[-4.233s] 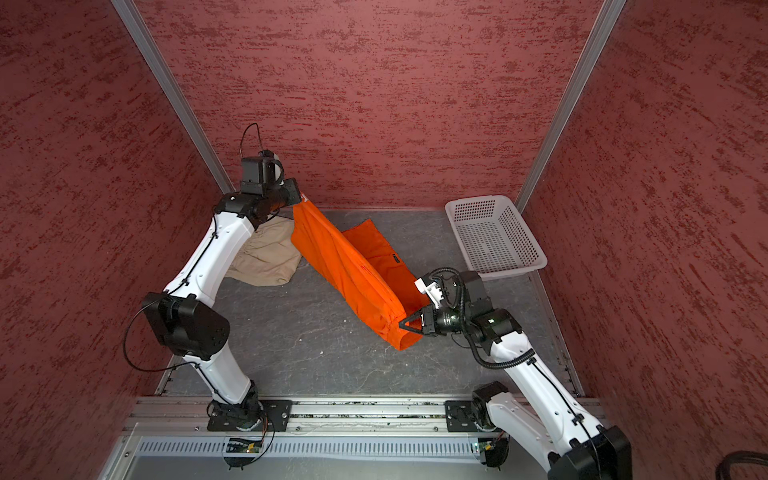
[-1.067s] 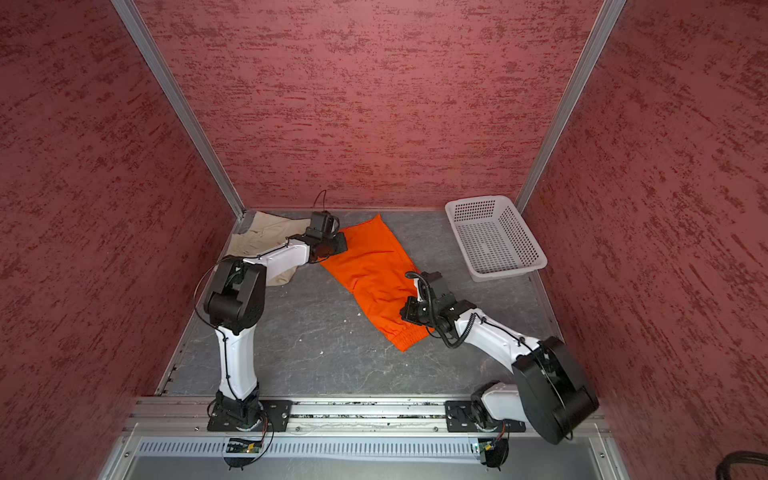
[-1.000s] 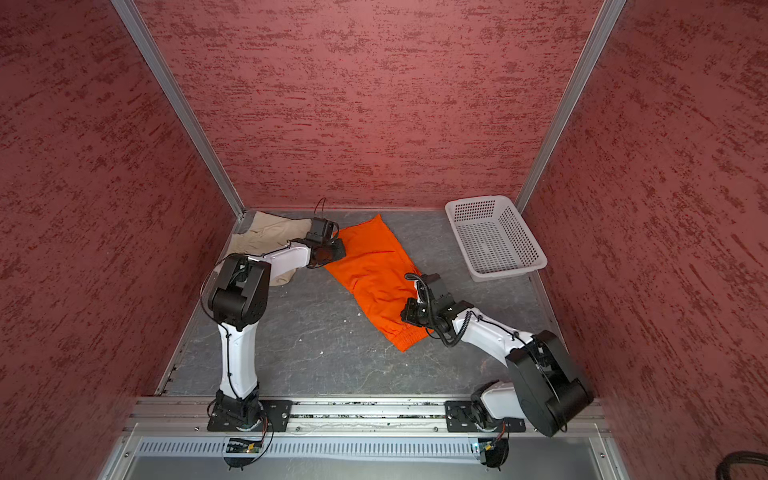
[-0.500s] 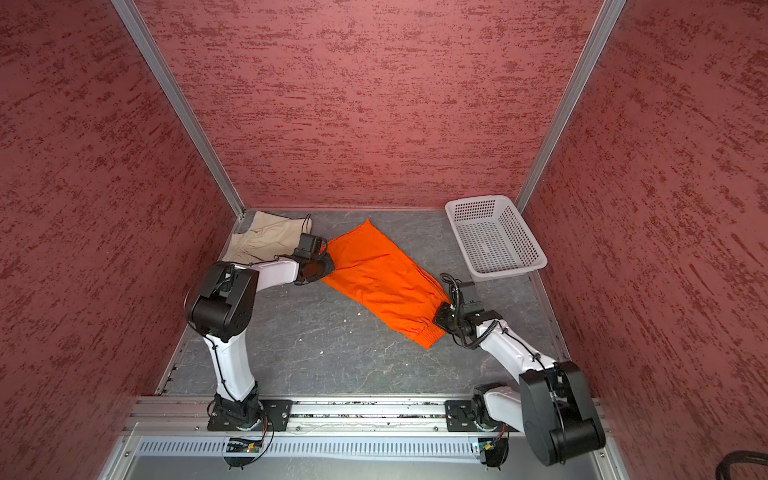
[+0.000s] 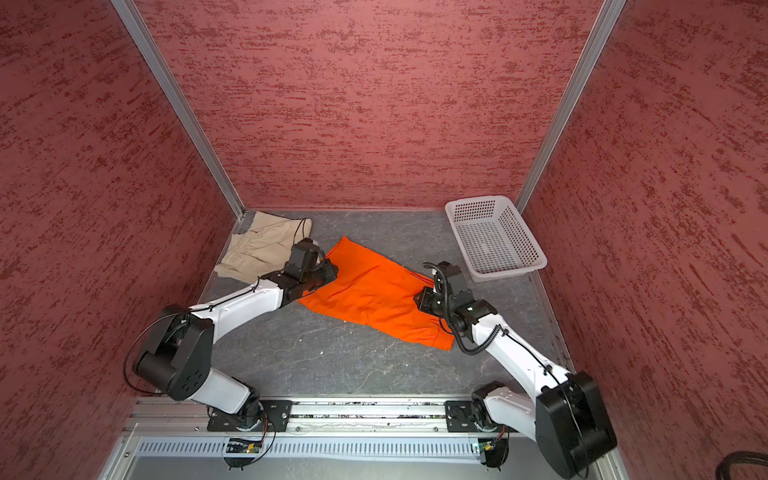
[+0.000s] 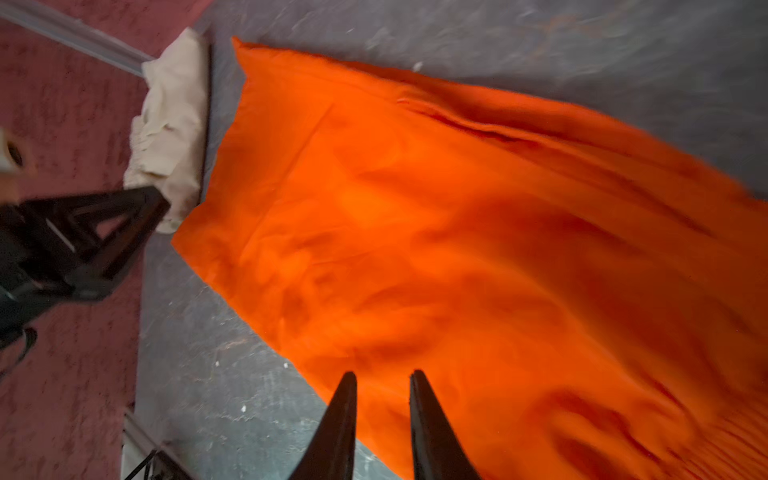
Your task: Fold and stack the shorts
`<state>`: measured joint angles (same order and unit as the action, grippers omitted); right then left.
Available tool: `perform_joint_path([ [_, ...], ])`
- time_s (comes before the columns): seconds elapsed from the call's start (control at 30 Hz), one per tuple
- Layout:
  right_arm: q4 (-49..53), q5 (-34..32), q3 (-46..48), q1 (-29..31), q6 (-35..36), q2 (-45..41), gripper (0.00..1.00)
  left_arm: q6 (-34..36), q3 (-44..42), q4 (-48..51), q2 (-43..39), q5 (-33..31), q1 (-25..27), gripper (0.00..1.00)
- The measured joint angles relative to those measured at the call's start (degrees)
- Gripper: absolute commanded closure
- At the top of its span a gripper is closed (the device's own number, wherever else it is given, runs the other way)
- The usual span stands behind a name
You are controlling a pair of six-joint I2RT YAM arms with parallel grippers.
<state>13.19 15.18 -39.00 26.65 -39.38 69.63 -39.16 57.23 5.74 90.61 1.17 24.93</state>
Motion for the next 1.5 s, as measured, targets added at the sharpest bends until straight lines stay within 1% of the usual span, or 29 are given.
perform_joint_path([
  [0.1,-4.8,1.5,-0.6,3.6,-1.3,7.6,0.8,1.4,5.9,-1.0,5.3,-0.2,0.0,0.86],
  [0.2,-7.3,3.0,-1.8,5.4,-1.6,14.7,0.84,1.7,9.0,-1.3,11.4,0.1,-0.6,0.88],
  [0.33,-8.7,3.8,-1.6,5.6,-1.6,18.5,0.85,1.7,11.2,-0.4,19.4,0.3,-2.6,0.89],
  [0.47,-10.0,4.0,1.7,5.6,-1.6,18.5,0.86,1.2,12.1,0.1,24.7,0.6,-5.1,0.9],
  [0.53,-10.7,4.3,4.7,5.6,-1.8,18.0,0.86,1.3,13.3,0.2,25.3,0.3,-6.1,0.9],
  [0.7,-12.7,4.6,11.6,5.6,-3.0,11.8,0.86,1.2,15.3,-0.2,27.2,0.5,-8.3,0.91],
  [0.83,-13.2,4.5,14.8,5.6,-4.4,7.7,0.78,1.3,15.9,-0.3,27.6,1.5,-9.0,0.91],
  [0.9,-13.0,4.5,14.7,5.6,-5.1,7.3,0.71,1.3,15.8,-0.5,27.6,1.8,-9.2,0.89],
  [0.97,-12.5,4.6,14.0,5.6,-5.4,7.1,0.66,1.5,15.0,-0.8,26.9,2.0,-9.2,0.83],
  [1.07,-10.1,4.6,11.4,5.4,-5.3,6.6,0.65,1.9,11.4,0.2,22.8,1.9,-9.3,0.77],
  [1.17,-8.7,4.7,7.0,4.3,-4.5,5.4,0.65,2.2,6.6,1.5,14.8,1.9,-9.1,0.77],
  [1.27,-9.0,4.7,1.4,2.2,-2.8,6.0,0.67,2.4,2.6,1.8,5.4,1.7,-8.1,0.78],
  [1.37,-10.5,4.8,-5.7,1.2,-1.2,11.3,0.7,2.1,-2.3,0.4,-1.2,1.4,-6.9,0.84],
  [1.43,-12.8,5.5,-10.7,1.1,-0.7,17.1,0.73,1.7,-5.5,0.1,-2.7,1.3,-6.6,0.86],
  [1.5,-14.6,6.2,-14.9,1.2,-0.1,23.0,0.74,1.4,-8.6,0.3,-2.4,1.1,-6.7,0.88],
])
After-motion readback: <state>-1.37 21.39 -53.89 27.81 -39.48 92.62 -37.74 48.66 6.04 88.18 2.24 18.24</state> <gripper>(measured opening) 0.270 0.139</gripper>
